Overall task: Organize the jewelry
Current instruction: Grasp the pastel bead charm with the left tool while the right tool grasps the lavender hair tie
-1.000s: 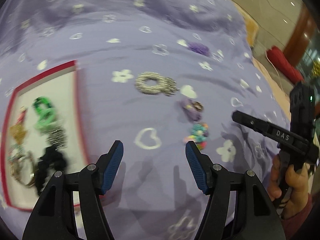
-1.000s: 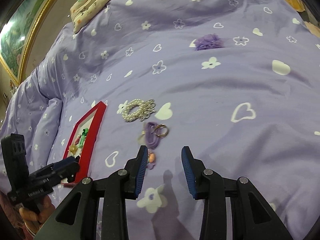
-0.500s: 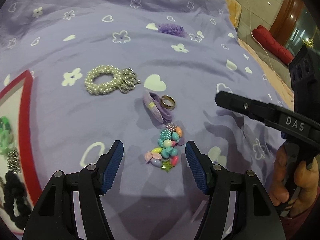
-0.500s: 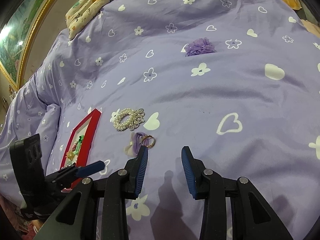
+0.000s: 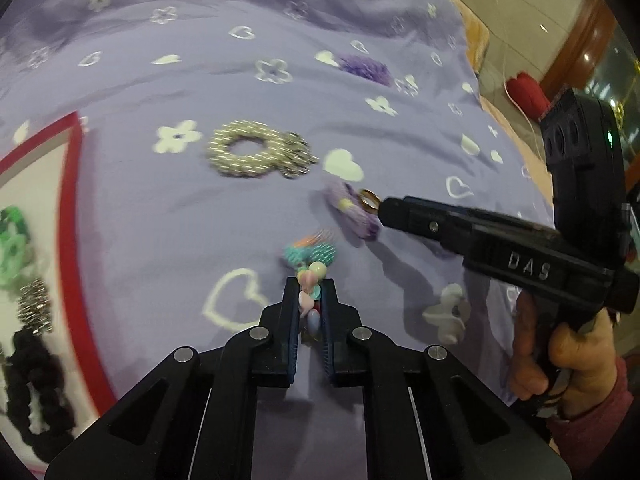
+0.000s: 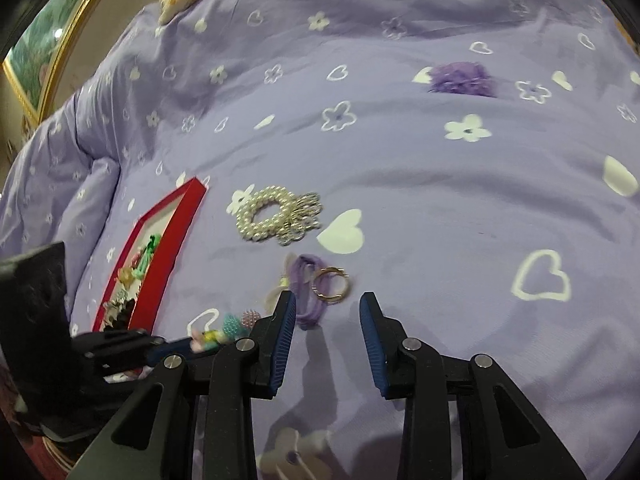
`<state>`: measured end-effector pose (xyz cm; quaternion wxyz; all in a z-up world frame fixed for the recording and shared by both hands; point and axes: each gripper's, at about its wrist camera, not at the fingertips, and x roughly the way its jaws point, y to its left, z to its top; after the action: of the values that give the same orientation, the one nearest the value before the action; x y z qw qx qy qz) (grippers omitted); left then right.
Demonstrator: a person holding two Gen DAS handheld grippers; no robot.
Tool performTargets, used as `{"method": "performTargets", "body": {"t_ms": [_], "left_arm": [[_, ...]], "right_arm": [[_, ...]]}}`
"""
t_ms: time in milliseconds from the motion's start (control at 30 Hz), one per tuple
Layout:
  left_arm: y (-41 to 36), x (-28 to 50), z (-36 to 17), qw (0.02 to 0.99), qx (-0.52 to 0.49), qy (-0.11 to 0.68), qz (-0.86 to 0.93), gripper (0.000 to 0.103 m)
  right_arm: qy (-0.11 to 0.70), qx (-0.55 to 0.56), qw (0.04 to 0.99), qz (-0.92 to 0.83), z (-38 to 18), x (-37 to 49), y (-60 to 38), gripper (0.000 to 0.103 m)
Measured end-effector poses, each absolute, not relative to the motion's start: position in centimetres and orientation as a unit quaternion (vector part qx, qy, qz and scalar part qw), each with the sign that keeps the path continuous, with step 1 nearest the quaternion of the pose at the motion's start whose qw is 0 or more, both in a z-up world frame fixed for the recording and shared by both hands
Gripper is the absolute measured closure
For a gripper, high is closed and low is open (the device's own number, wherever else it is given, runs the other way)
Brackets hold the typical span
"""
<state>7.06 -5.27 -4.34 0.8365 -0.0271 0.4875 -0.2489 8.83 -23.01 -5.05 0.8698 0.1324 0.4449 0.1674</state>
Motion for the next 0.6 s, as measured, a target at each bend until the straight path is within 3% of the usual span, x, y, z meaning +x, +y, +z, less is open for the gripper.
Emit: {"method": "performTargets", "body": {"t_ms": [200,333,433,467,600], "left_arm": [[-2.8,7.1,-3.7,0.845,-0.051,0.479,-0.233,0.095],[-1.9,7.0,-3.2,0.849,-0.057,0.474,-0.228,0.095],[-1.4,6.9,-2.7,0.852,-0.064,0.467,-0.227,0.095],[-1.3,6.9,-2.6,0.853,-0.066,0.466,-0.226,0.095],[-0.5,6.6,-2.0,0.857,-0.073,0.459,-0.224,0.095]], "right_arm": [[0.438,0.091,0.876,0.179,-4.8,9.2,-20.3,0.072],[0.452,0.069,0.873,0.173,-5.6,10.2,-19.1,0.089],[0.449,0.058,0.876,0.167,-5.4,10.0,-18.6,0.094],[0.445,0.060,0.878,0.168,-5.1,9.8,-18.6,0.103],[0.434,0.063,0.882,0.171,-4.2,9.2,-18.6,0.103]]}}
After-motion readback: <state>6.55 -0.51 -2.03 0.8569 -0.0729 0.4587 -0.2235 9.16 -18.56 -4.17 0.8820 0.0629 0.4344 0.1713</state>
